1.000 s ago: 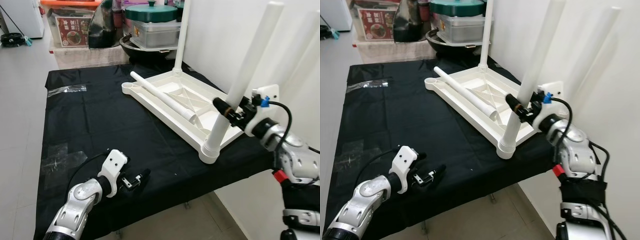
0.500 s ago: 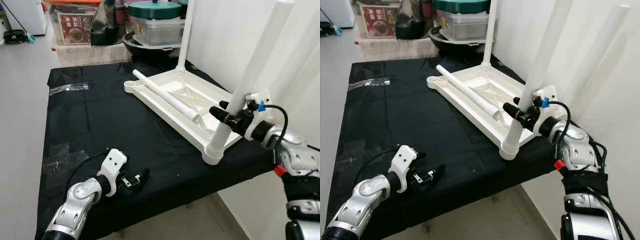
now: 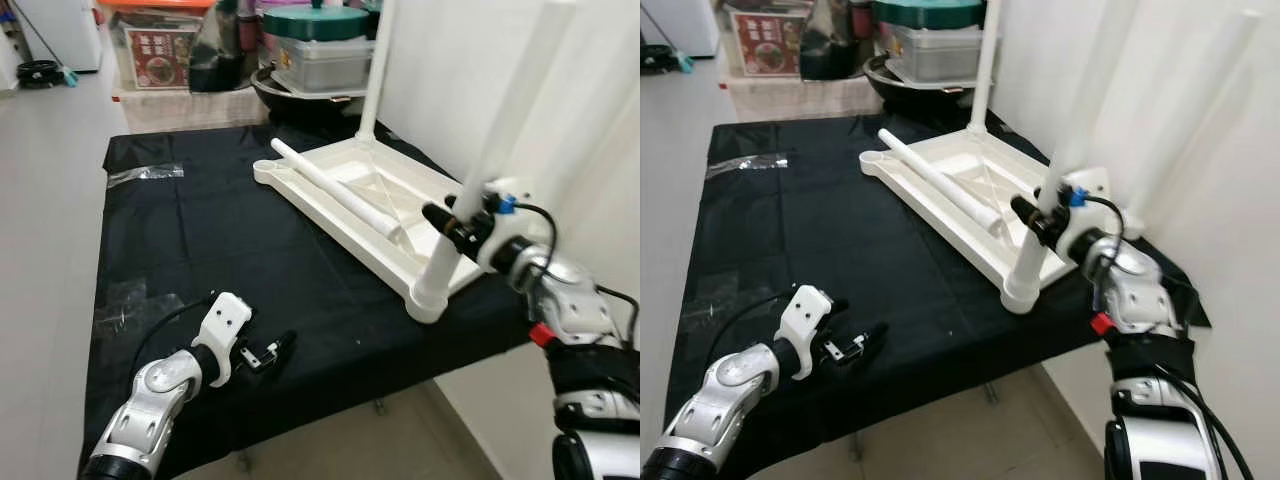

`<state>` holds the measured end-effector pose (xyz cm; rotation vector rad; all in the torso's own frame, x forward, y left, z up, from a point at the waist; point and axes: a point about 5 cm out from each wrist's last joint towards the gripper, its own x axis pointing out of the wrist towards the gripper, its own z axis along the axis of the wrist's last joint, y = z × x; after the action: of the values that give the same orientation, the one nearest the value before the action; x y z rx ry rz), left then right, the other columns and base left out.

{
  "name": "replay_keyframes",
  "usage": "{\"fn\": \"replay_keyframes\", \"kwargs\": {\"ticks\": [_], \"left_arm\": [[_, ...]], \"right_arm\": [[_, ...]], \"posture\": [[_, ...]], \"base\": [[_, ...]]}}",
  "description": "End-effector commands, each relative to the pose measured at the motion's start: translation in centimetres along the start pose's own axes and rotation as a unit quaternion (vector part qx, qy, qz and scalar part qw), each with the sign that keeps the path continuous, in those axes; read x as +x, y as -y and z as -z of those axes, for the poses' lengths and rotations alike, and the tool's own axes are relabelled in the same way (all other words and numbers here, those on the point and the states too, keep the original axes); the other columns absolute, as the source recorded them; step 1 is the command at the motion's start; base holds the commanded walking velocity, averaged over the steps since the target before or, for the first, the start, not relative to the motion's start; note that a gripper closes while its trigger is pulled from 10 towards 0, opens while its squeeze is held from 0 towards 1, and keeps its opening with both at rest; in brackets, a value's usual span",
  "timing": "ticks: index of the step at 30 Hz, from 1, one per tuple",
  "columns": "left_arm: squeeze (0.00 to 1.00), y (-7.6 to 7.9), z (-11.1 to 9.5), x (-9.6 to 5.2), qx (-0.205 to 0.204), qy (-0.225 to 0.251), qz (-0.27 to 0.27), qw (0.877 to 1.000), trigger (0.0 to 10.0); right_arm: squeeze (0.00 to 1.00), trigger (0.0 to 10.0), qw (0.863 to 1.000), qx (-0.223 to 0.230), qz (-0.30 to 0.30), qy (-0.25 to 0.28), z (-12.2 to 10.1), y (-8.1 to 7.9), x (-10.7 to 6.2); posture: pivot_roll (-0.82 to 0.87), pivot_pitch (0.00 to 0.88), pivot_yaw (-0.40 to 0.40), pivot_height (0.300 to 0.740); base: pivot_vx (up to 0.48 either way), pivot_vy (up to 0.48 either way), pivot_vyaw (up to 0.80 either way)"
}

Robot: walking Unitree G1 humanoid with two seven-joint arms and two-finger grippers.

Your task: Building children table

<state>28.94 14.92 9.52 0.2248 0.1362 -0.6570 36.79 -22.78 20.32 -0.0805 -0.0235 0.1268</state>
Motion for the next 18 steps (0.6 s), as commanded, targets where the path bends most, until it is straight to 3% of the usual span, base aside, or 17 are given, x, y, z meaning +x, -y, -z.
{"fn": "replay_keyframes", "kwargs": {"ticks": [1, 2, 3, 5, 7, 8, 16, 17, 18], "left_arm": [[0.0, 0.3, 0.3, 0.0, 0.0, -0.005, 0.004, 1.0, 10.0], [0.0, 0.3, 0.3, 0.0, 0.0, -0.005, 0.004, 1.0, 10.0], [0.0, 0.4, 0.3, 0.1, -0.001, -0.005, 0.005, 1.0, 10.0], [0.0, 0.4, 0.2, 0.2, -0.001, -0.005, 0.004, 1.0, 10.0], [0.0, 0.4, 0.2, 0.2, -0.001, -0.005, 0.004, 1.0, 10.0], [0.0, 0.5, 0.2, 0.1, -0.002, -0.005, 0.003, 1.0, 10.0], [0.0, 0.5, 0.4, 0.1, -0.008, -0.006, -0.006, 1.0, 10.0], [0.0, 0.7, 0.4, 0.1, -0.009, -0.006, -0.005, 1.0, 10.0], [0.0, 0.8, 0.5, 0.2, -0.009, -0.006, -0.005, 1.0, 10.0]], "right_arm": [[0.0, 0.0, 0.978, -0.042, 0.199, -0.053, 2.7, 2.2, -1.3], [0.0, 0.0, 0.978, -0.042, 0.199, -0.053, 2.7, 2.2, -1.3], [0.0, 0.0, 0.964, -0.029, 0.259, -0.058, 3.8, 0.9, -1.6], [0.0, 0.0, 0.946, -0.006, 0.317, -0.063, 4.6, -1.2, -1.9], [0.0, 0.0, 0.945, 0.003, 0.321, -0.064, 4.6, -1.9, -1.8], [0.0, 0.0, 0.943, 0.02, 0.323, -0.073, 4.6, -3.6, -1.3], [0.0, 0.0, 0.933, 0.043, 0.345, -0.09, 4.6, -5.7, -0.8], [0.0, 1.1, 0.938, 0.054, 0.326, -0.101, 4.9, -6.3, -0.5], [0.0, 10.0, 0.943, 0.067, 0.306, -0.107, 5.1, -6.7, -0.2]], "posture": [[-0.01, 0.0, -0.084, 0.74], [-0.01, 0.0, -0.084, 0.74], [-0.01, 0.0, -0.082, 0.74], [-0.01, 0.0, -0.082, 0.74], [-0.01, 0.0, -0.082, 0.74], [-0.01, 0.0, -0.088, 0.74], [-0.01, 0.0, -0.104, 0.74], [-0.01, 0.0, -0.104, 0.74], [-0.01, 0.0, -0.104, 0.74]], "base": [[0.0, 0.0, 0.0], [0.0, 0.0, 0.0], [0.0, 0.0, 0.0], [0.0, 0.0, 0.0], [0.0, 0.0, 0.0], [0.0, 0.0, 0.0], [0.0, 0.0, 0.0], [0.0, 0.0, 0.0], [0.0, 0.0, 0.0]]}}
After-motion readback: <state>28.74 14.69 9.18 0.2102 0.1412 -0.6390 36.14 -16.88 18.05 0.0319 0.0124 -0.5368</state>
